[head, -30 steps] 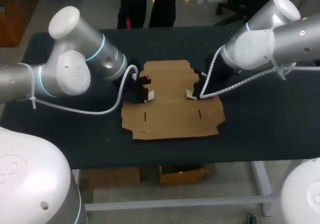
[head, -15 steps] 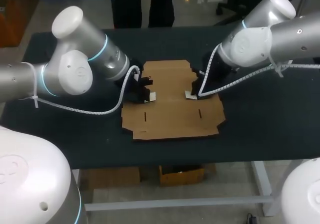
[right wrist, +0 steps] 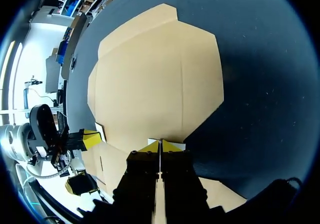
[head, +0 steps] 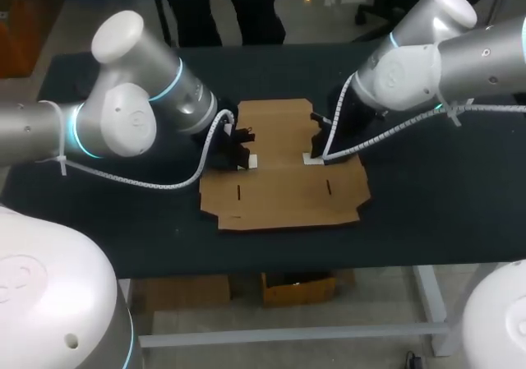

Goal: Assemble the packaging by folding the flat box into shape, placing the metal phone stand inside, and closing the box properly

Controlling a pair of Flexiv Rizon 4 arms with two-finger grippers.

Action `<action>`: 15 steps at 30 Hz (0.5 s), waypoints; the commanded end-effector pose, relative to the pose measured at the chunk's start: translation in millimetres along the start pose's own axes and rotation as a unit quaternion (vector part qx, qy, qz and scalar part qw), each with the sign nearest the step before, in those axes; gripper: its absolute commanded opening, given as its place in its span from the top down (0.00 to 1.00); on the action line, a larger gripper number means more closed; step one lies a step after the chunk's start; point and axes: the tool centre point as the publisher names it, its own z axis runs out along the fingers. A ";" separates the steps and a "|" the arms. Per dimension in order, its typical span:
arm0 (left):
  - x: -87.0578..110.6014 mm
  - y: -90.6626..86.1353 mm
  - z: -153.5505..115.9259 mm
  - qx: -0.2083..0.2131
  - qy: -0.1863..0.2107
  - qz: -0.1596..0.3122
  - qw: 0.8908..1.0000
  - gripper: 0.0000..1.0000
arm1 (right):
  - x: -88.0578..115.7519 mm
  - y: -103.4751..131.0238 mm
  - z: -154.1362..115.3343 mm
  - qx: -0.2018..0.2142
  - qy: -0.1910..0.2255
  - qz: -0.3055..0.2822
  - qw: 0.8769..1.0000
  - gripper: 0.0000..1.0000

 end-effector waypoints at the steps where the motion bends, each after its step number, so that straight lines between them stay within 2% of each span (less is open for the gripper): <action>1: 1.8 -1.5 7.1 -0.003 -0.005 -0.002 1.000 1.00 | -2.5 -0.1 5.6 0.007 -0.002 0.001 1.000 1.00; 9: -1.2 0.6 11.3 -0.005 -0.014 -0.008 1.000 1.00 | -7.7 -0.3 15.4 0.019 -0.004 0.008 1.000 1.00; 15: -4.8 1.3 9.1 -0.007 -0.022 -0.013 1.000 1.00 | -3.9 -1.1 1.9 0.004 -0.002 0.004 1.000 1.00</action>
